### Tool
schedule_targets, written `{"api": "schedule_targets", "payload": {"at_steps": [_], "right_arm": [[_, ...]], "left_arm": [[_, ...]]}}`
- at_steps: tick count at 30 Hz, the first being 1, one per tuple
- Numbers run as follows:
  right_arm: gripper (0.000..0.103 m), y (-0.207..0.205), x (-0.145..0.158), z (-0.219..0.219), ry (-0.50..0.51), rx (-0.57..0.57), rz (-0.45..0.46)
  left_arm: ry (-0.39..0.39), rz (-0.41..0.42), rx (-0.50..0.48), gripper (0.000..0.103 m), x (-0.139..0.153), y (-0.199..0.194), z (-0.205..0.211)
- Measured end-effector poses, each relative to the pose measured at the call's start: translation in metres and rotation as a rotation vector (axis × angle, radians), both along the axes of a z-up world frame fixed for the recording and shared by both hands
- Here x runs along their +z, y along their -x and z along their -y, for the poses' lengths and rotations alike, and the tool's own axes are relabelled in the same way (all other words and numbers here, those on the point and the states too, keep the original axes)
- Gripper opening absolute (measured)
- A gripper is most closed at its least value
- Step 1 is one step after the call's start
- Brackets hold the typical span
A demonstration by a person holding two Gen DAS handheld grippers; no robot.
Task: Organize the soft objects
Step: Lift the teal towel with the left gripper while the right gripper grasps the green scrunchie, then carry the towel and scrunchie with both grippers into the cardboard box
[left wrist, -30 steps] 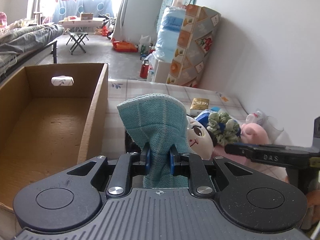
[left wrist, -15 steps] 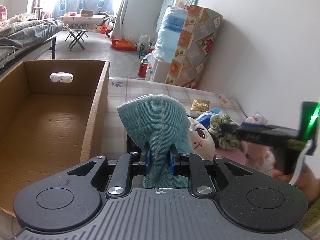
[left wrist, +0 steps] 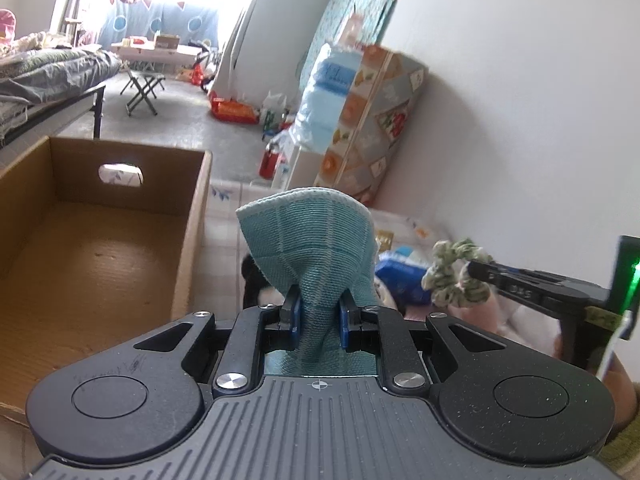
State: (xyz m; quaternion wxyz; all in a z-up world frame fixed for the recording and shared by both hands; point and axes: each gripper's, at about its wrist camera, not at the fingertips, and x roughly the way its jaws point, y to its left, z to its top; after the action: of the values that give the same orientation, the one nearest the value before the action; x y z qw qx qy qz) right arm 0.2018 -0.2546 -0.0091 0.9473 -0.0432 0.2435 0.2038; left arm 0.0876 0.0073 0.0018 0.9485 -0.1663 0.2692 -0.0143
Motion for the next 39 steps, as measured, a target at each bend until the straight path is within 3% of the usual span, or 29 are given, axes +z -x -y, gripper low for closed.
{"api": "schedule_targets", "payload": {"at_steps": [6, 11, 18, 22, 30, 36, 39], "right_arm": [[0.016, 0.031, 0.054, -0.007, -0.099, 0.107, 0.057], [0.016, 0.039, 0.088, -0.037, -0.185, 0.244, 0.064], [0.016, 0.014, 0.115, -0.121, -0.281, 0.464, -0.047], [0.016, -0.014, 0.112, -0.187, -0.262, 0.522, -0.132], [0.016, -0.079, 0.072, -0.305, -0.148, 0.513, -0.321], [0.016, -0.119, 0.037, -0.361, -0.095, 0.468, -0.456], [0.016, -0.133, 0.029, -0.372, -0.102, 0.443, -0.498]], "left_arm": [[0.011, 0.077, 0.054, 0.016, 0.027, 0.027, -0.022], [-0.055, 0.116, 0.160, 0.016, 0.050, 0.046, -0.048], [-0.124, 0.099, 0.294, 0.016, 0.068, 0.044, -0.098], [-0.190, 0.024, 0.358, 0.016, 0.061, 0.016, -0.126], [-0.336, -0.243, 0.409, 0.016, 0.017, -0.083, -0.178], [-0.393, -0.391, 0.403, 0.016, -0.017, -0.136, -0.206], [-0.359, -0.437, 0.402, 0.016, -0.030, -0.154, -0.219]]}}
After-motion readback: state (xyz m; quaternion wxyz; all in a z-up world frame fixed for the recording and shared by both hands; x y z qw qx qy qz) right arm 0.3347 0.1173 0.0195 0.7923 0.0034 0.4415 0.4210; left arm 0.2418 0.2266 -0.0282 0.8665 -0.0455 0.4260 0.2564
